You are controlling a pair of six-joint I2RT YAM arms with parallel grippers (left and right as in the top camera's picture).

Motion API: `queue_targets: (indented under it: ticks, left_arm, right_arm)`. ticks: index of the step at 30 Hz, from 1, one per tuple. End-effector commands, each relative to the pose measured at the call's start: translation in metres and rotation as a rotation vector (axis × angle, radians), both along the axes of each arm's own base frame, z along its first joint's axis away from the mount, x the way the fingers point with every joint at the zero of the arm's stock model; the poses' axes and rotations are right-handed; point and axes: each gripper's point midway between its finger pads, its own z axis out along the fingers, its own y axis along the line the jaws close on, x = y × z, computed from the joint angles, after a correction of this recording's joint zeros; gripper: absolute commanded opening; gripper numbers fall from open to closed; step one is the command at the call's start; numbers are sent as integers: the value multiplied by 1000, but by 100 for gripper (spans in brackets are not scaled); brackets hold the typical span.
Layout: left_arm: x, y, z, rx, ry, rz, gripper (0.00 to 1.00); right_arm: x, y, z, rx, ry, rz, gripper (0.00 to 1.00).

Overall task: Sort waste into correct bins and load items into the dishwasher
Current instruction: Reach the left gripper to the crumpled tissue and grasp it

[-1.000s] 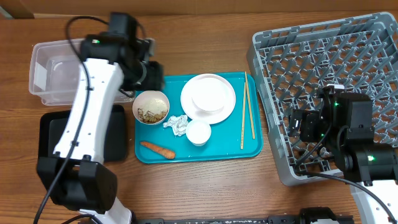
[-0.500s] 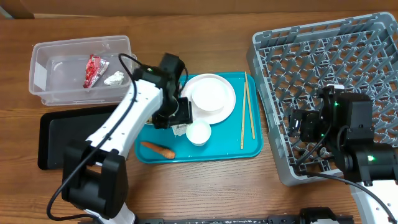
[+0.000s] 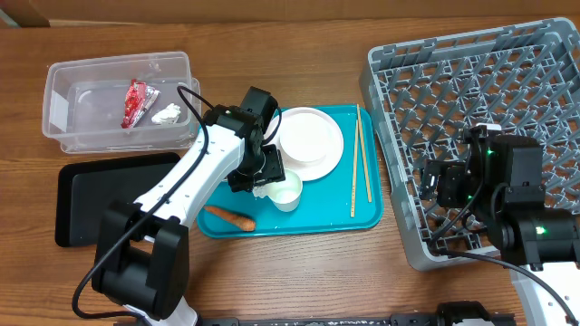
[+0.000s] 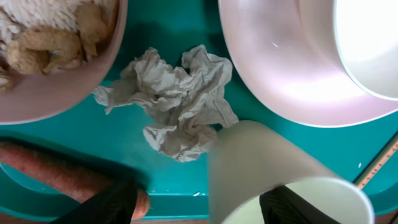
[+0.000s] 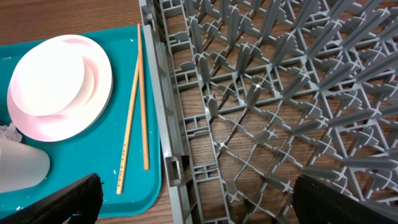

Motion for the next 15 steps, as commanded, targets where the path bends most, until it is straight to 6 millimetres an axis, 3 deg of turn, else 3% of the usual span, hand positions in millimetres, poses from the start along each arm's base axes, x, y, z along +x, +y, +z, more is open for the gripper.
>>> queue_targets:
  ticks: [1, 6, 10, 15]
  left_arm:
    - [-3, -9, 6, -56, 5, -25, 65]
    - [-3, -19, 20, -118, -15, -69, 65]
    - [4, -19, 45, -136, -97, -75, 66]
    - [9, 6, 59, -18, -164, 43, 66]
  right_arm:
    - [4, -2, 16, 2, -49, -13, 100]
    - [3, -2, 16, 2, -48, -13, 100]
    - [3, -2, 16, 2, -48, -13, 100]
    - [3, -2, 16, 2, -48, -13, 100]
